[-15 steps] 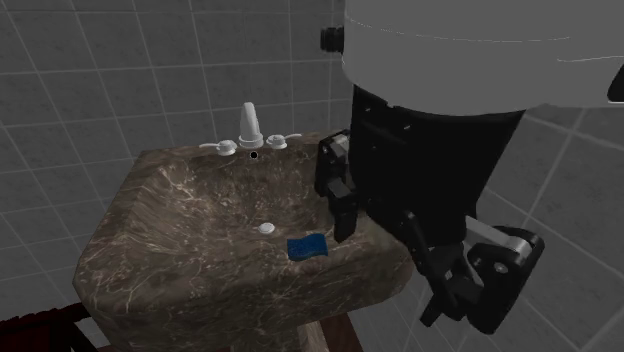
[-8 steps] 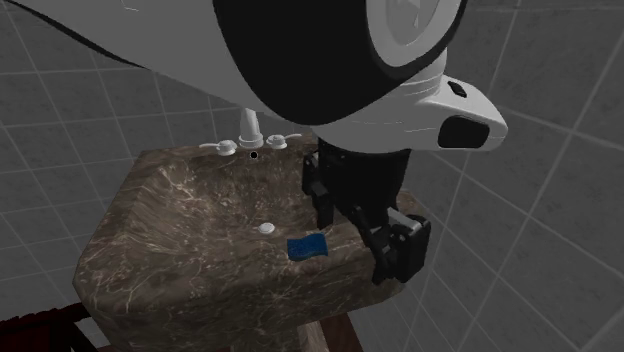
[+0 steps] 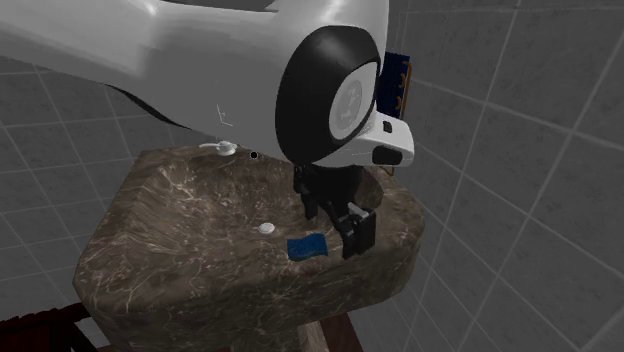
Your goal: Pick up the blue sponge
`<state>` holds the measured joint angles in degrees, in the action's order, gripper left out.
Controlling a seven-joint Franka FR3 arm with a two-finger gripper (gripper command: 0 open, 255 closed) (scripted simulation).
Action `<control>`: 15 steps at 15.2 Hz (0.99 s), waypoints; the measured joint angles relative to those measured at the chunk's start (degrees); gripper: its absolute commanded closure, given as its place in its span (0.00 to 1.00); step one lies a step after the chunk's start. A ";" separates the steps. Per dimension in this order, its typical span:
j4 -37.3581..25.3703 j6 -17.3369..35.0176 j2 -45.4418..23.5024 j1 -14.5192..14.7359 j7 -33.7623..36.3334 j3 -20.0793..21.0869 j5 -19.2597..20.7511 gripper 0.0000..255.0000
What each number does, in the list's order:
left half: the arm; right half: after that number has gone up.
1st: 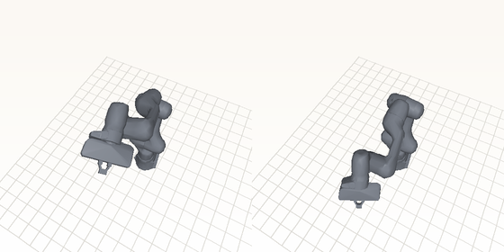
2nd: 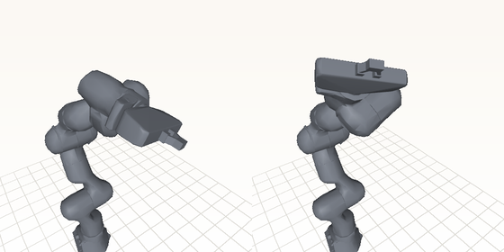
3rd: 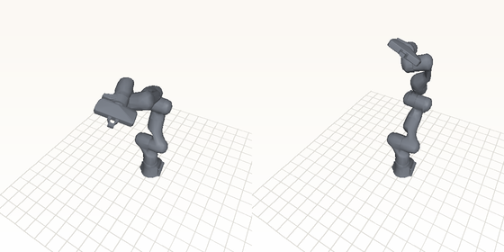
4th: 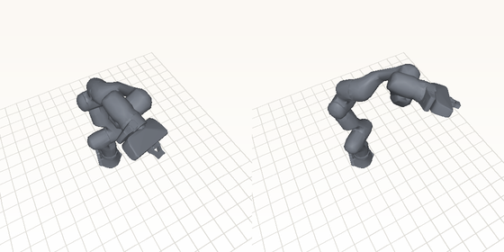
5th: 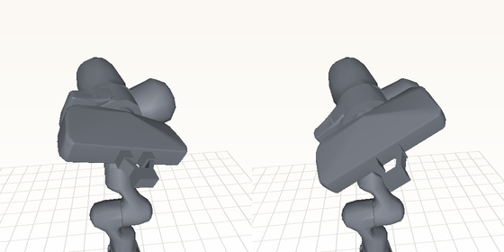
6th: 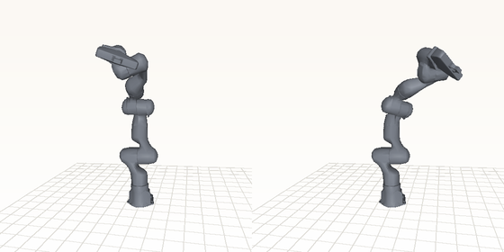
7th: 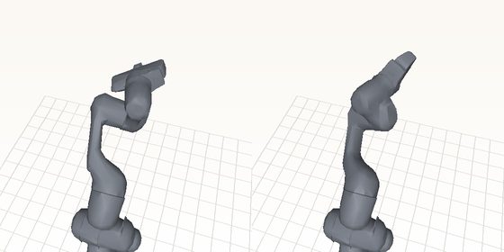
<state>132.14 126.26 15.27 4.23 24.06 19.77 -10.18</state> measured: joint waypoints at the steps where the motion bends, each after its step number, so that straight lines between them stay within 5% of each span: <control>1: -1.02 1.11 -2.04 0.08 1.46 0.95 0.64 0.00; 5: -4.64 4.89 -9.39 0.40 6.76 3.72 3.79 0.00; 13: -2.63 10.62 -13.30 0.55 8.33 4.36 5.51 0.00; 14: -2.58 10.86 -13.48 0.57 8.42 4.39 5.60 1.00; 15: -2.56 10.98 -13.58 0.58 8.46 4.40 5.65 1.00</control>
<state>129.58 137.23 1.69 4.80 32.52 24.17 -4.53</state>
